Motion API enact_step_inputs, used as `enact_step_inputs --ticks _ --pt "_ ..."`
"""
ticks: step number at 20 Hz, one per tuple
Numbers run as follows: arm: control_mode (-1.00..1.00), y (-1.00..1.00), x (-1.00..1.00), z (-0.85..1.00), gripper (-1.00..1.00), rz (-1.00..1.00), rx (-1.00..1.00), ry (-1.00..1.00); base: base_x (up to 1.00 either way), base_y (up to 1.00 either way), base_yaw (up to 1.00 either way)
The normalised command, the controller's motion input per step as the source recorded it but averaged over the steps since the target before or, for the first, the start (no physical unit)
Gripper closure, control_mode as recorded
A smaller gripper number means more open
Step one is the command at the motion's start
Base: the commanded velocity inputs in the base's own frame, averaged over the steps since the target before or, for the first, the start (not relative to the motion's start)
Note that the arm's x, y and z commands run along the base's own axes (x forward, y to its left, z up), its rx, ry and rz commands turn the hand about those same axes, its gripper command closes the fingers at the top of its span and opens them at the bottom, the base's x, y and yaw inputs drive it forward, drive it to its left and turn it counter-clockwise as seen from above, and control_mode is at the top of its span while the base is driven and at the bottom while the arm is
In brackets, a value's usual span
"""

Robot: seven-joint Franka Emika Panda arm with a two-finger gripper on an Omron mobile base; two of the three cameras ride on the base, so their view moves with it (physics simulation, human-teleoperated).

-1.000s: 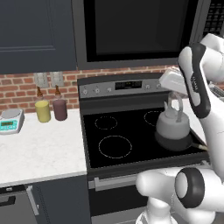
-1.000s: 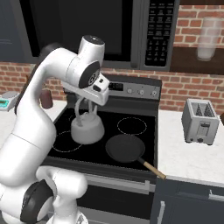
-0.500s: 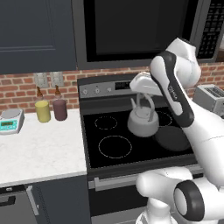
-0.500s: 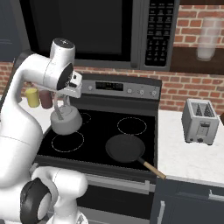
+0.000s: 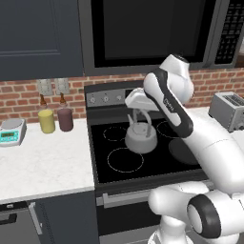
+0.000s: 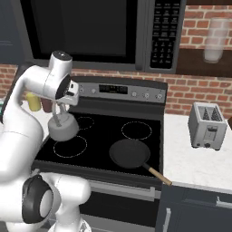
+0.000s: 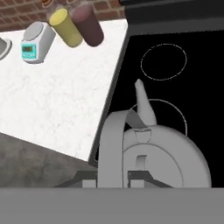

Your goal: Pick the kettle from the counter and place it on a stove burner. Then turn the burner on.

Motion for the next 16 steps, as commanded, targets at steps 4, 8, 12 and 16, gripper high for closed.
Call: enact_step_inputs --ticks 4,8,12,16 --pt "-1.0 0.09 0.27 -0.03 1.0 0.0 0.0 0.27 0.0 0.0 0.0" --pt "-1.0 0.13 0.18 -0.3 1.0 0.0 0.0 0.1 0.0 0.0 0.0" --pt "-1.0 0.14 0.14 -0.26 1.0 0.0 0.0 0.1 0.0 0.0 0.0" --pt "-1.0 0.01 0.02 -0.22 1.0 0.0 0.0 0.01 0.0 0.0 0.0"
